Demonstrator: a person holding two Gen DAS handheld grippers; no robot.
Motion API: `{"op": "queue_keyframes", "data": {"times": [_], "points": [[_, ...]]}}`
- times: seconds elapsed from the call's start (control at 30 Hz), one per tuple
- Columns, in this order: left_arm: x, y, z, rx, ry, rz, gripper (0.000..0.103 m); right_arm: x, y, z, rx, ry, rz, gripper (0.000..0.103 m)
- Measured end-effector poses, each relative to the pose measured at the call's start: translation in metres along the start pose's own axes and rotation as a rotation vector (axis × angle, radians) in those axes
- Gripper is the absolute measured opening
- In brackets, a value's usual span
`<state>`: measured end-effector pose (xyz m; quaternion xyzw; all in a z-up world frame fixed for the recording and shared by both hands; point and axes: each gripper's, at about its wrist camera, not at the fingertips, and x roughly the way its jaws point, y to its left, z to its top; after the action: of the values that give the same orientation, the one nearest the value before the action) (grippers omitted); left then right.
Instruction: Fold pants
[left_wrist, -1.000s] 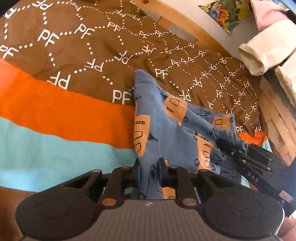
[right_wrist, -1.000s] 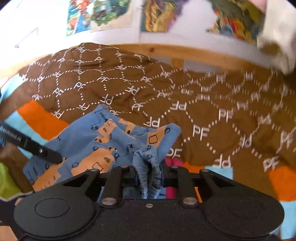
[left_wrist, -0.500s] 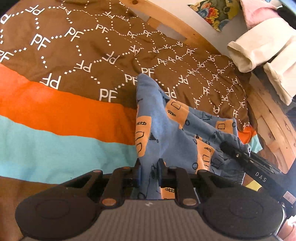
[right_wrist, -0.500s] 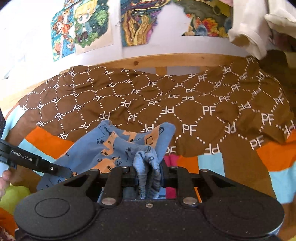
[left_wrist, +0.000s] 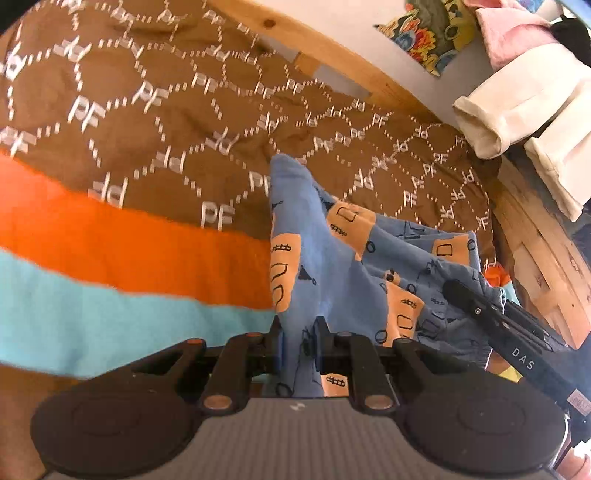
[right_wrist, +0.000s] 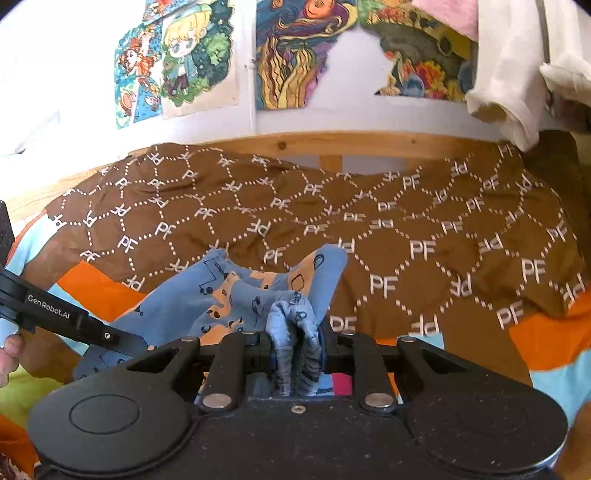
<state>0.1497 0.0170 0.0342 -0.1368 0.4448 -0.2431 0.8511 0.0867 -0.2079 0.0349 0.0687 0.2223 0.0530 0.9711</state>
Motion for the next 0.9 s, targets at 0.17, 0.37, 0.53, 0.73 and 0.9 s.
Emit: {"op": "queue_keyframes", "data": {"times": [0.17,0.37,0.53,0.73,0.9], "points": [[0.001,-0.004,0.032,0.021,-0.053,0.02,0.017,0.015,-0.002,0.023,-0.069,-0.039,0.036,0.02],[0.018,-0.013,0.084,0.038,-0.145,0.028,0.017,0.056,-0.019,0.073,-0.156,-0.092,0.074,0.02],[0.041,-0.005,0.11,0.023,-0.188,0.026,0.017,0.097,-0.042,0.106,-0.072,-0.083,0.104,0.02],[0.084,0.032,0.113,-0.085,-0.119,0.046,0.017,0.164,-0.071,0.101,0.08,0.041,0.13,0.021],[0.094,0.046,0.107,-0.098,-0.107,0.049,0.017,0.188,-0.076,0.082,0.086,0.095,0.1,0.022]]}}
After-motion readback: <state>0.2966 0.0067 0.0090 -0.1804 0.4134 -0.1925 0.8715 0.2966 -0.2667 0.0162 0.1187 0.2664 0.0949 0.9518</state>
